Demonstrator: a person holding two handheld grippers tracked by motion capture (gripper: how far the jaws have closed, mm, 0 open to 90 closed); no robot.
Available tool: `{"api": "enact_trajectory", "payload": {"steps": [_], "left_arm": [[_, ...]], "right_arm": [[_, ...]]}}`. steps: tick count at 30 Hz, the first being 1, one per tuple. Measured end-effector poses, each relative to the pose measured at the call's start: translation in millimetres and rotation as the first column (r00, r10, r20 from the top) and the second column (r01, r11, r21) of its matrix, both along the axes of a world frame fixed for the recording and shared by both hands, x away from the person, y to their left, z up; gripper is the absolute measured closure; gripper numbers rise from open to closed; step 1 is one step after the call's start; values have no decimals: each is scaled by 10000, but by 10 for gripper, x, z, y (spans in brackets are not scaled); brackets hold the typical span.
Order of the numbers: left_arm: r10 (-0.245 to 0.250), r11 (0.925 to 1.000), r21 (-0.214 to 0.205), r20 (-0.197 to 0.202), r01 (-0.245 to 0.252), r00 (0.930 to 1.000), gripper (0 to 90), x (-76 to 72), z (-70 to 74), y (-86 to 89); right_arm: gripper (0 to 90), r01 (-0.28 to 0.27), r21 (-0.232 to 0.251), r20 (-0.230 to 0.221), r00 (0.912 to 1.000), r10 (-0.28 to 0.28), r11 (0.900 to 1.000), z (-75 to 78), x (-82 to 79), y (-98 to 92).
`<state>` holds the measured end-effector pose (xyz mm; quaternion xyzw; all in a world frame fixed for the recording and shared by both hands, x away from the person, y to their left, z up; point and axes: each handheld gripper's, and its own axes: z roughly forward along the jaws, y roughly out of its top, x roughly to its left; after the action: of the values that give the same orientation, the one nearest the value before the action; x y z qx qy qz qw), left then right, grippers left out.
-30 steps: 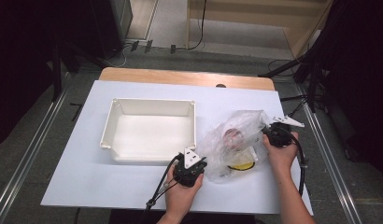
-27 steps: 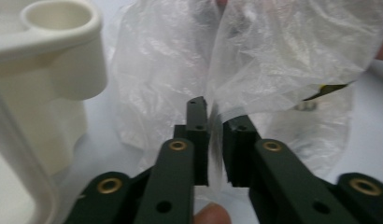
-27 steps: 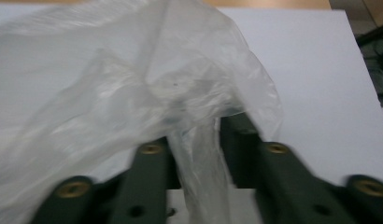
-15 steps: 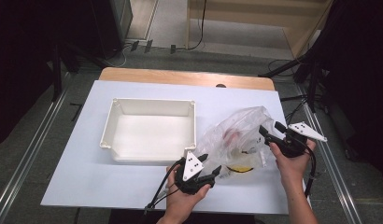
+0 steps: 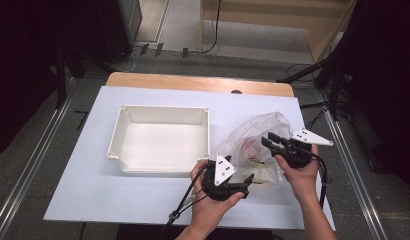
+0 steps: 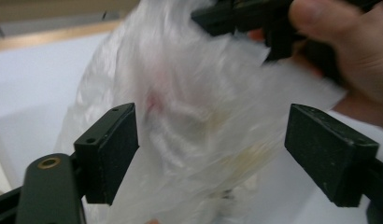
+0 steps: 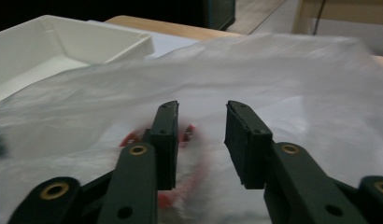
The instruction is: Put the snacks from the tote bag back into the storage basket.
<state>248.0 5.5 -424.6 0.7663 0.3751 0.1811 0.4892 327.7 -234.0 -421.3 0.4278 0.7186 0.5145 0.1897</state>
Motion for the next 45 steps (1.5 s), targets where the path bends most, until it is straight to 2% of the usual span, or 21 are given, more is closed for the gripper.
{"api": "enact_trajectory", "payload": {"steps": [1, 2, 3, 4, 5, 8, 11, 13, 15, 17, 19, 20, 22, 27, 29, 31, 34, 36, 39, 43, 45], "left_arm": [[172, 9998, 81, -19, -172, 9999, 249, 22, -22, -9], [366, 9992, 163, -67, -365, 9993, 406, 49, -40, -6], [506, 9985, 192, -127, -504, 9986, 406, 78, -53, 9], [585, 9982, 129, -285, -582, 9979, 491, 111, -61, 37], [551, 9985, 44, -404, -550, 9977, 594, 137, -63, 71], [742, 9972, -61, -521, -746, 9959, 719, 191, -62, 154], [902, 9956, -185, -647, -916, 9938, 764, 242, -67, 222], [952, 9951, -179, -748, -967, 9926, 774, 265, -83, 253], [1047, 9943, -126, -796, -1060, 9913, 774, 275, -111, 267], [1117, 9936, -74, -851, -1128, 9901, 768, 268, -142, 269], [1212, 9926, 14, -873, -1215, 9888, 763, 254, -176, 267], [1252, 9921, 90, -854, -1249, 9884, 763, 246, -199, 268], [1258, 9920, 186, -921, -1246, 9878, 772, 233, -239, 266], [1270, 9909, 584, -1005, -1216, 9868, 835, 203, -348, 247], [1281, 9898, 751, -980, -1210, 9869, 848, 198, -386, 246], [1293, 9875, 1030, -977, -1192, 9868, 861, 195, -434, 247], [1280, 9846, 1350, -1244, -1110, 9839, 885, 201, -499, 255], [1234, 9812, 1634, -1194, -1031, 9851, 890, 196, -499, 249], [1212, 9735, 2119, -1611, -856, 9795, 894, 226, -532, 246], [1166, 9687, 2355, -1544, -781, 9811, 896, 223, -528, 271], [970, 9725, 2249, -1536, -608, 9834, 896, 210, -535, 292]], "right_arm": [[689, -212, 36, -33, 9998, 212, 9998, -10, 3, 43], [695, -295, 92, 0, 9996, 295, 9995, -12, -2, 79], [695, -295, 92, 0, 9996, 295, 9995, -12, -2, 79], [693, -276, 111, 71, 9996, 275, 9996, -8, -8, 84], [679, -134, 158, 231, 9996, 131, 9998, 5, -24, 70], [605, 446, 545, 809, 9955, -489, 9975, 68, -65, -37], [501, 1486, 928, 1258, 9791, -1596, 9845, 144, -82, -169], [389, 2101, 1124, 1244, 9667, -2236, 9712, 197, -38, -257], [301, 2388, 1025, 1135, 9616, -2499, 9656, 220, 27, -292], [207, 2396, 906, 665, 9670, -2459, 9666, 216, 134, -300], [193, 2262, 536, 110, 9738, -2271, 9726, 159, 264, -275], [197, 2194, 384, 17, 9756, -2196, 9749, 132, 303, -258], [275, 2009, -74, -175, 9794, -2010, 9796, 50, 381, -182], [686, 1325, -997, -442, 9895, -1374, 9862, -103, 461, -4], [824, 1244, -1096, -552, 9898, -1310, 9862, -140, 495, 44], [892, 1057, -994, -694, 9912, -1128, 9894, -157, 544, 70], [900, 935, -627, -876, 9912, -988, 9936, -195, 618, 82], [900, 761, -775, -1099, 9903, -844, 9941, -231, 668, 104], [900, 579, -1236, -1279, 9890, -738, 9906, -290, 717, 168], [900, 840, -1422, -1768, 9782, -1088, 9863, -389, 764, 159], [900, 954, -1808, -1994, 9711, -1315, 9789, -460, 768, 150]]}}
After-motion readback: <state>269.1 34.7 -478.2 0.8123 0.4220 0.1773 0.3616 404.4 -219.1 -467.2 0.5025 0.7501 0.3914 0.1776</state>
